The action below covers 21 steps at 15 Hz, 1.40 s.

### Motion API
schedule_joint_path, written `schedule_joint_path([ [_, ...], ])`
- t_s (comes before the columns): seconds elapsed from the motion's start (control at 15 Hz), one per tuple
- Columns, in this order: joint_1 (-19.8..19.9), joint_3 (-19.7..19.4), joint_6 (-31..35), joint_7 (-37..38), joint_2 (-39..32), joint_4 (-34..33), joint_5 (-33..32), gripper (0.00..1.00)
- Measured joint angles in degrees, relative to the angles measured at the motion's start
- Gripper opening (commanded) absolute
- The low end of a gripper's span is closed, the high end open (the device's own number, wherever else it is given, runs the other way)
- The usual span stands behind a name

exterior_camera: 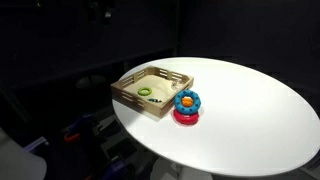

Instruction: Put the clear ring on the table

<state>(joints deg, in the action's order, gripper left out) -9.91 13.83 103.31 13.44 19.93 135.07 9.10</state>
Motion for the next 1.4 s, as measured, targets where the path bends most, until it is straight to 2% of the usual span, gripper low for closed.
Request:
schedule_joint_path([
  [0.47, 0.0, 0.0, 0.1, 0.0, 0.0, 0.0, 0.0, 1.00],
  [0.87, 0.9, -0.2, 4.9, 0.0, -0.8, -1.0, -0.7, 1.00],
  [1.4, 3.5, -1.7, 8.1, 1.9, -6.4, -8.6, -4.0, 1.00],
])
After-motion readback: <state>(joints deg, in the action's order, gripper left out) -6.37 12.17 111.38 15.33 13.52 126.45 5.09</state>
